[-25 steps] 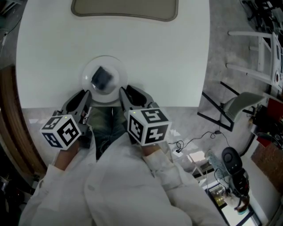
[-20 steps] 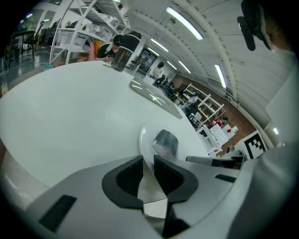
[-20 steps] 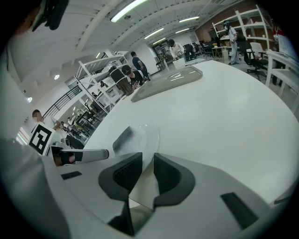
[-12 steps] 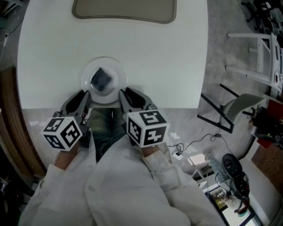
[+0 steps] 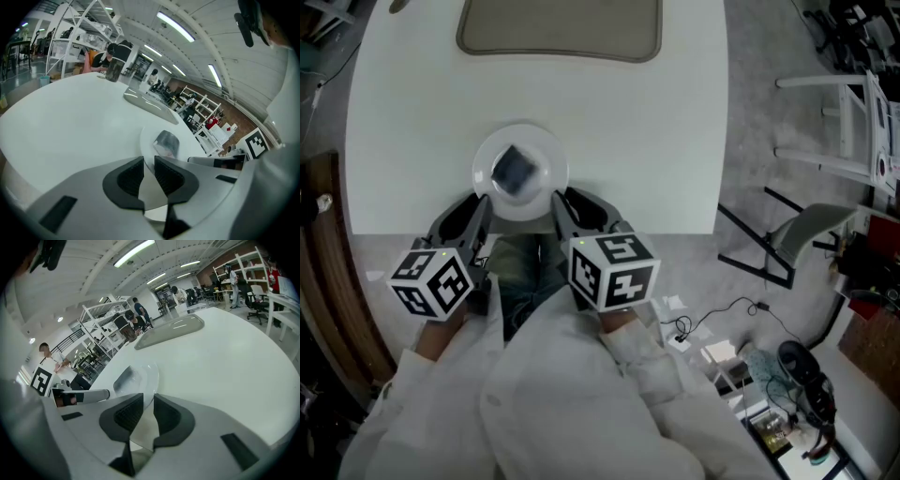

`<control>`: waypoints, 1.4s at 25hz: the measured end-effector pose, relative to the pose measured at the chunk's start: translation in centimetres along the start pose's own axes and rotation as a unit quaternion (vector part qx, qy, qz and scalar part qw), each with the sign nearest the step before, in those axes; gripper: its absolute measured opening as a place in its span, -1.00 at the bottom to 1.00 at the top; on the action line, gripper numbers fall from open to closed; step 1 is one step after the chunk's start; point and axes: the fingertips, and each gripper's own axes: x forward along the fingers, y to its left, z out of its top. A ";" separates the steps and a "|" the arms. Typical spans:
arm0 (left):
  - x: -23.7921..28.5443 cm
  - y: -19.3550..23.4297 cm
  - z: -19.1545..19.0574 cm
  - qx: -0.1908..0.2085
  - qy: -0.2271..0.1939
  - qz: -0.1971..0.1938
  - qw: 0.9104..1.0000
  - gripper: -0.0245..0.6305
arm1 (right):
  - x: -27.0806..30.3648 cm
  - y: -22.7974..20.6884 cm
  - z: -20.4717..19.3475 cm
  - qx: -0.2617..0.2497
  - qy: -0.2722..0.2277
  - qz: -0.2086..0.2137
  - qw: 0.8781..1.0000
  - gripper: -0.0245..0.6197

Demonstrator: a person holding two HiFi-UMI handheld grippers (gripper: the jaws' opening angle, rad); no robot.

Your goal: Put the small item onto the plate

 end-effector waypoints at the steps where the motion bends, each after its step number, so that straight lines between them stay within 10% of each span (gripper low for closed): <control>1: -0.2 -0.7 0.2 0.005 -0.003 0.000 1.000 -0.70 | -0.6 -0.1 0.3 0.000 -0.004 0.003 1.000 -0.69; 35: 5.4 -6.5 14.4 0.080 -0.037 -0.067 0.994 -0.70 | -1.6 -3.6 15.3 -0.011 -0.095 -0.008 0.995 -0.68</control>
